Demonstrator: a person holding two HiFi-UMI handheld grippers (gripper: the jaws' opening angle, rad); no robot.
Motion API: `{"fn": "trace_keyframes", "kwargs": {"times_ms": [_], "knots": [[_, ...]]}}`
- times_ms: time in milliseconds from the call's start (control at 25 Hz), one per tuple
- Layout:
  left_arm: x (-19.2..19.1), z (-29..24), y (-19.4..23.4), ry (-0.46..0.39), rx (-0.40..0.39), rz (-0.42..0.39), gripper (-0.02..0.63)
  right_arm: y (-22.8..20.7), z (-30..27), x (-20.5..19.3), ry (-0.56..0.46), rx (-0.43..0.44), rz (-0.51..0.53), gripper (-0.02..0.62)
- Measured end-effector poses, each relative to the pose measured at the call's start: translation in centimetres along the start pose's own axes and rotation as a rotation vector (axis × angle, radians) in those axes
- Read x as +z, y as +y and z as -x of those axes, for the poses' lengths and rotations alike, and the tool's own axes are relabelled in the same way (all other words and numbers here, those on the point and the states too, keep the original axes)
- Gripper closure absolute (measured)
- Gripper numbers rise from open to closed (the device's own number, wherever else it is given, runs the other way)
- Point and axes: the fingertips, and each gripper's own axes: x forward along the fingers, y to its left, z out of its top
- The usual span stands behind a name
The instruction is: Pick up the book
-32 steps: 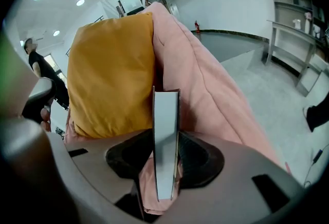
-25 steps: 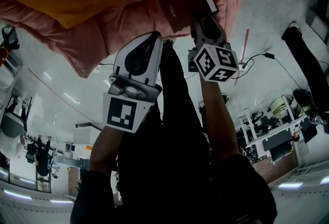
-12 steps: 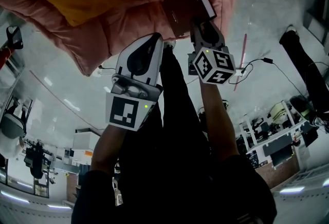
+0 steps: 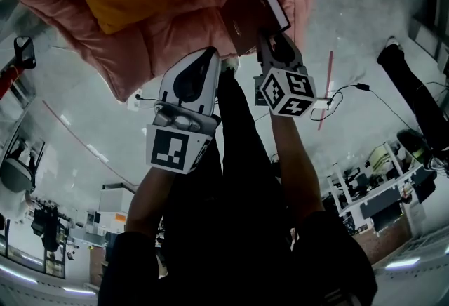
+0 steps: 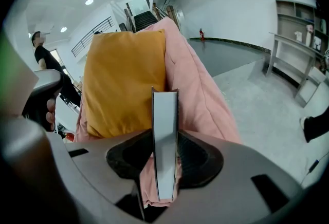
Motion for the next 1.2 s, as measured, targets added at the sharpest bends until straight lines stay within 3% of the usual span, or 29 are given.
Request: {"fn": "trace_keyframes", "kwargs": {"times_ms": [680,1200], "knots": [[6.3,5.2,-3.8,-0.080,0.025,-0.058,0.598,3.5,8.2,4.6,-0.078,0.012,0.049,0.449],[11.7,10.4,-9.6,-0.171,0.056,-0.103,0.598,5.7,17.7,9.0,-0.181,0.035,0.096,0.449]]}}
